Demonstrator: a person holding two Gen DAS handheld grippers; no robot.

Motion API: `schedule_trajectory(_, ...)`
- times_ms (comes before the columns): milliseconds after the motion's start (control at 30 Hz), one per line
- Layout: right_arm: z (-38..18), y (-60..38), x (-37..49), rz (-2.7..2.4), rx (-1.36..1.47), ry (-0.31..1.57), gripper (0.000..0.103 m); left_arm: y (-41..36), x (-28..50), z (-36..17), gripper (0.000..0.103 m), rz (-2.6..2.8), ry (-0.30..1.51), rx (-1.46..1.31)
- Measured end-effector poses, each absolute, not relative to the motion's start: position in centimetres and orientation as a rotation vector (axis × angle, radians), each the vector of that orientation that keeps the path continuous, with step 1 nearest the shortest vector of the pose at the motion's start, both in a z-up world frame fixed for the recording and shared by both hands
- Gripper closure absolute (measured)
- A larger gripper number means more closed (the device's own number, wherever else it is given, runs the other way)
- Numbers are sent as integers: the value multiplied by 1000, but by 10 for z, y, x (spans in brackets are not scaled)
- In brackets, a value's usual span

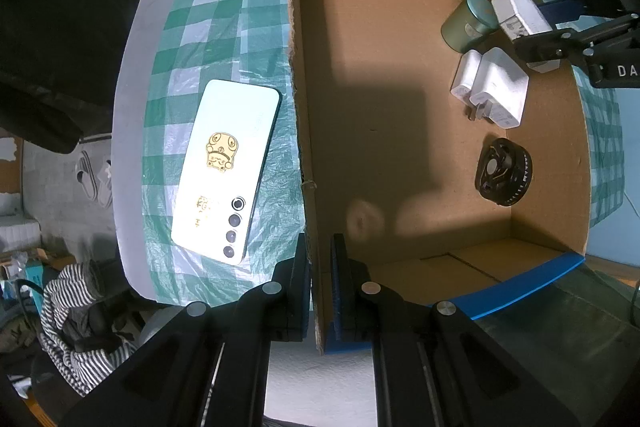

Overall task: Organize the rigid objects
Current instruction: 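Lower the white octagonal device into the box and open the right gripper, then withdraw the open right gripper from the box toward the SANY battery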

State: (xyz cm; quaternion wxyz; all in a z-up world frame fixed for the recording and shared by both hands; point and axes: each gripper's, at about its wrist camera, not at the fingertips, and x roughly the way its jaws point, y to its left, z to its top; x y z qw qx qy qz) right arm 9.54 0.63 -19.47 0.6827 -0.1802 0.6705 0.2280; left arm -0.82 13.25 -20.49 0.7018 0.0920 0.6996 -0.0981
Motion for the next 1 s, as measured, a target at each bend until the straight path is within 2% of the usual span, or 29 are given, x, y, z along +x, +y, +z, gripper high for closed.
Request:
schedule_trajectory(633,-181,16,95,533,-437,1433,50,134,-6,-204,94,-216,1556,199)
schedule_trajectory(1000,-158,0,90,498,-398,1403,43,136,-6,-203,94,-217,1555,201)
